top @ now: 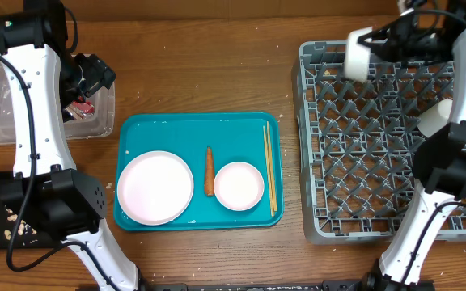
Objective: Sort waste into correct bins and load items into the dishwasher
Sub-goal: 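Carry the bowl to the rack and set it upside down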
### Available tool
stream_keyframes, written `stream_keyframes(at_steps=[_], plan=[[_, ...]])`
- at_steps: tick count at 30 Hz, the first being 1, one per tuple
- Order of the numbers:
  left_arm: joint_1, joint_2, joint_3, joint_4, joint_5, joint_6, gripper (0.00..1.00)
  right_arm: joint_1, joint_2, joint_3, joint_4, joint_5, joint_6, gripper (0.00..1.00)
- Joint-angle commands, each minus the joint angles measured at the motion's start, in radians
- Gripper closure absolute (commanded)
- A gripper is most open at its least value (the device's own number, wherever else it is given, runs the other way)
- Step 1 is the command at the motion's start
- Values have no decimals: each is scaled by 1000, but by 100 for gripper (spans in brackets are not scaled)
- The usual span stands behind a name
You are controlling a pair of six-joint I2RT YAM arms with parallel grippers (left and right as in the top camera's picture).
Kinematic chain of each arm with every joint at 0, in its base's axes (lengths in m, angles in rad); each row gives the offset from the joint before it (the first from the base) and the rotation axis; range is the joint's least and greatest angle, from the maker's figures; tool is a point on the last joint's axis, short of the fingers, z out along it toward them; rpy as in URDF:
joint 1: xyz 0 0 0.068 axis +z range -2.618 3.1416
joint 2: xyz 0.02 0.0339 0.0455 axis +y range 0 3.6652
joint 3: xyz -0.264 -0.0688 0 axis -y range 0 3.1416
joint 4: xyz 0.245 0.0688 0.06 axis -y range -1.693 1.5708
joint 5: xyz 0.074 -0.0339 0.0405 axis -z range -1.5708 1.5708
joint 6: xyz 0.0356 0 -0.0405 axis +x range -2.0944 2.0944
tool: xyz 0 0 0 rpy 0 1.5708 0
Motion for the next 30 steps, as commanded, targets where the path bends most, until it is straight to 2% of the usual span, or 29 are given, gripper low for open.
stream_keyframes(at_steps=[1,12,30], plan=[[1,-10,23,1,-13,-9,0,2,-27,-72,46,-111,-41,96],[1,-10,23,1,-13,-9,0,-72,-27,-122,74,-75,-40,96],[1,-10,23,1,-13,-9,0,-64,-26,-142,91,-105,-40,96]])
